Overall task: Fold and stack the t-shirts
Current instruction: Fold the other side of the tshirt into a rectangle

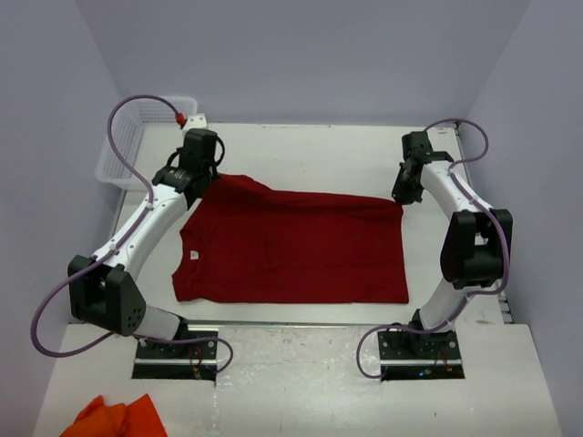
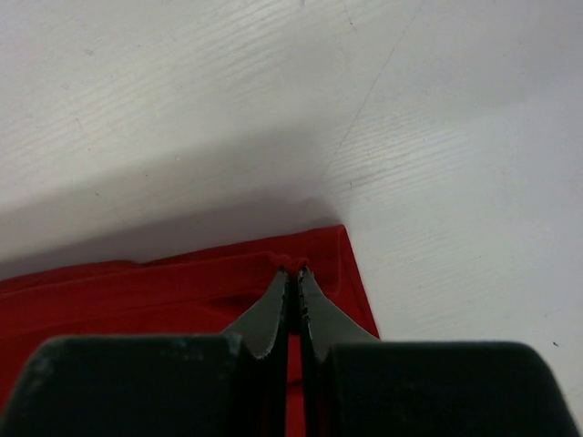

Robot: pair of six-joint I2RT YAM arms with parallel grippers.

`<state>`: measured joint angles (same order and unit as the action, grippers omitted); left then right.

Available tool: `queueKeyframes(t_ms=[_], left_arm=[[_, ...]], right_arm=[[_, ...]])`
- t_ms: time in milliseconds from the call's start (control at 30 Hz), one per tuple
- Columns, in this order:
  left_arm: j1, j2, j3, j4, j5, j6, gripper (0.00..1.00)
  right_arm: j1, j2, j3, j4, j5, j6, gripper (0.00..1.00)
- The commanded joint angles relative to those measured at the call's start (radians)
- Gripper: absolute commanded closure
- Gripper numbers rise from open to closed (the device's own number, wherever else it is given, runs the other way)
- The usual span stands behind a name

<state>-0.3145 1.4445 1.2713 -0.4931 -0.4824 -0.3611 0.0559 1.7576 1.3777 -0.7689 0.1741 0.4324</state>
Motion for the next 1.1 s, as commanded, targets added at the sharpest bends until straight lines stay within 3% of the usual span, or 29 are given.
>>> queueKeyframes(t_ms=[0,267,1067], left_arm=[[-0.003,-0.078,-0.018,-0.005,-0.042,-0.051,1.0],[-0.032,-0.196,-0.099,-0.042,-0.03,-0.104,1.0],[-0.054,-0.455,-0.213,-0.255,-0.039,-0.206,1.0]], right_arm=[[-0.004,-0.058,-0.028,0.019,0.038,0.032,1.0],[0.013,-0.191,-0.123,0.045,0.047,0.057,1.0],[0.087,-0.314,-0.324,0.03,0.097,0.114,1.0]])
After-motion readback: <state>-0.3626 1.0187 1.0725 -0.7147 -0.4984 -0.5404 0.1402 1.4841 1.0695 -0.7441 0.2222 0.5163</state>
